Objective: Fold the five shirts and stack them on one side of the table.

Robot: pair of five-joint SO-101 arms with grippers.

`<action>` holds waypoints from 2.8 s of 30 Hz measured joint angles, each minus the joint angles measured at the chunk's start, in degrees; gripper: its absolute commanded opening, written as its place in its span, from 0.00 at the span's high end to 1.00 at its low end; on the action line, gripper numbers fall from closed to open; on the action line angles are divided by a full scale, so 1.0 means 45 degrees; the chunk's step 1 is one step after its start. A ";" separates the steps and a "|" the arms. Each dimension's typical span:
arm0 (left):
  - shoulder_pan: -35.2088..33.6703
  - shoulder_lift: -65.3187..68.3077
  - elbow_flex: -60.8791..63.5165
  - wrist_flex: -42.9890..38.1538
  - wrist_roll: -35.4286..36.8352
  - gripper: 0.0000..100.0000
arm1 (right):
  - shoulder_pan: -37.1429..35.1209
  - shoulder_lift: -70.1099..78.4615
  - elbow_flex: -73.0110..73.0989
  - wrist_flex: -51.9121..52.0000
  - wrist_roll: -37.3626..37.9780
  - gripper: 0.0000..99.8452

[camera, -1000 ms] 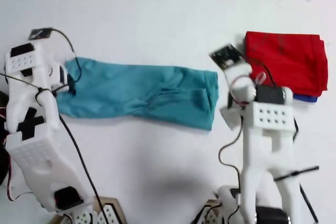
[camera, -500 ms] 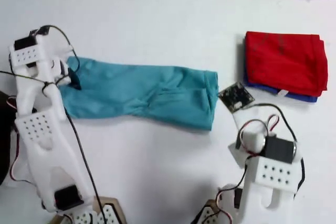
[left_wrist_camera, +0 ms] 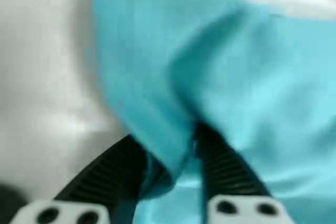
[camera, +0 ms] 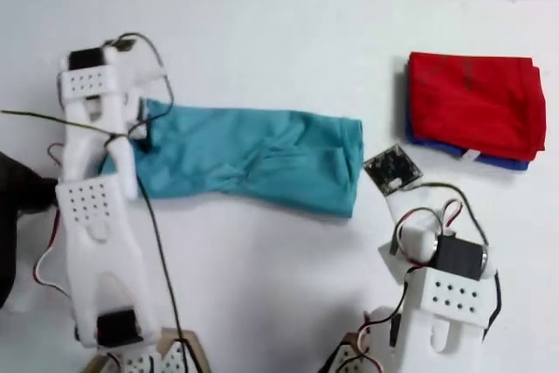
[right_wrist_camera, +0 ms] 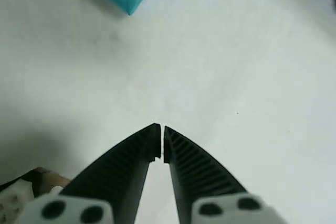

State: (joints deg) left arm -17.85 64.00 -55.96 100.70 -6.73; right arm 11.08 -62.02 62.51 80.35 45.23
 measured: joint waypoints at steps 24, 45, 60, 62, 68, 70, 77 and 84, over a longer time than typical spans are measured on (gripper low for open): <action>-0.3614 -0.5118 0.3536 0.0176 -0.2735 0.97 | 0.2129 0.0000 0.5255 -0.7971 -0.2188 0.98; 0.6291 -1.2249 0.8264 -0.0840 0.0000 0.97 | 0.2129 0.0000 0.5568 -0.8166 -0.2403 0.98; 0.8928 -0.8791 0.6857 -0.3595 0.0078 0.97 | 0.2129 -0.0020 0.5705 -0.8166 -0.2403 0.98; 0.8967 -0.8166 0.5880 -0.3575 0.0098 0.95 | 0.2129 -0.0020 0.5705 -0.8166 -0.2403 0.98; 0.9084 -0.6154 0.3145 -0.2540 0.0059 0.78 | 0.2129 -0.0020 0.5705 -0.8166 -0.2403 0.98; 0.9084 -0.5685 0.2168 -0.1993 0.0059 0.79 | 0.2129 -0.0020 0.5705 -0.8166 -0.2403 0.98; 0.8440 -0.5314 -0.1700 0.0039 0.0059 0.87 | 0.2129 -0.0020 0.5705 -0.8166 -0.2403 0.98; 0.7365 -0.4571 -0.1035 0.0137 0.0098 0.97 | 0.2129 -0.0020 0.5705 -0.8166 -0.2403 0.98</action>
State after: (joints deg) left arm 15.30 43.43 -60.62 101.32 -6.29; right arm 20.66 -62.11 88.18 43.60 34.42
